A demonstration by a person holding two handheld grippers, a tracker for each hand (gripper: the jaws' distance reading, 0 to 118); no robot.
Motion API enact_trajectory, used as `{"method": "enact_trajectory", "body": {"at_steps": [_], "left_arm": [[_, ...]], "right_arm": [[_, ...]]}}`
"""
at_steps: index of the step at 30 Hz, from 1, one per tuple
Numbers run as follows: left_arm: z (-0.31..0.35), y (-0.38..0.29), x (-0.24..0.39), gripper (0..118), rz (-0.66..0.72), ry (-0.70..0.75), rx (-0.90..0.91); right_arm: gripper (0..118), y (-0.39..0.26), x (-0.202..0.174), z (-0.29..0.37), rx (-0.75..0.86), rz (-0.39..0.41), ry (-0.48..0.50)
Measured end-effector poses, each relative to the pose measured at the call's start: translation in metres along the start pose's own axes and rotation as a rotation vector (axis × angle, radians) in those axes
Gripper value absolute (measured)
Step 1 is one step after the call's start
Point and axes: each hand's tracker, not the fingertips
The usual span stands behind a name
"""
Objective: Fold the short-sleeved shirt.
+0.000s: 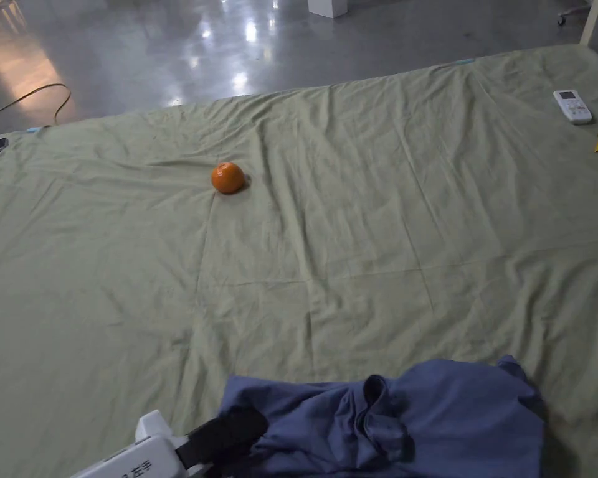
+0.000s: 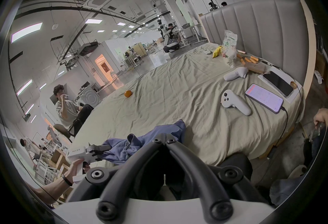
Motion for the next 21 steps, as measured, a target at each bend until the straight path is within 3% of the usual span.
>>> {"method": "enact_trajectory", "body": {"at_steps": [3, 6, 8, 14, 17, 19, 20, 21], "left_arm": [[0.042, 0.012, 0.019, 13, -0.154, 0.133, 0.090], [0.060, 0.007, 0.051, 13, -0.453, 0.317, 0.143], [0.045, -0.020, 0.094, 13, -0.601, 0.347, 0.127], [-0.056, -0.097, 0.149, 13, -0.790, 0.266, -0.058], [-0.118, -0.129, 0.143, 13, -0.884, 0.428, -0.177], [-0.141, -0.146, 0.134, 15, -0.959, 0.443, -0.220], [-0.149, -0.150, 0.132, 21, -0.939, 0.431, -0.240], [-0.152, -0.149, 0.133, 37, -0.874, 0.416, -0.223]], "right_arm": [[0, -0.001, -0.004, -0.008, -0.015, 0.023, 0.029], [0, -0.005, -0.005, -0.016, -0.039, 0.024, 0.067], [0, -0.007, -0.005, -0.020, -0.050, 0.025, 0.071], [0, -0.004, -0.002, -0.003, -0.015, 0.023, 0.036], [0, 0.000, 0.007, 0.012, 0.017, 0.017, -0.001], [0, 0.001, 0.015, 0.022, 0.033, 0.025, -0.044], [0, 0.000, 0.020, 0.025, 0.033, 0.020, -0.056], [0, 0.001, 0.025, 0.026, 0.031, 0.009, -0.063]]}}
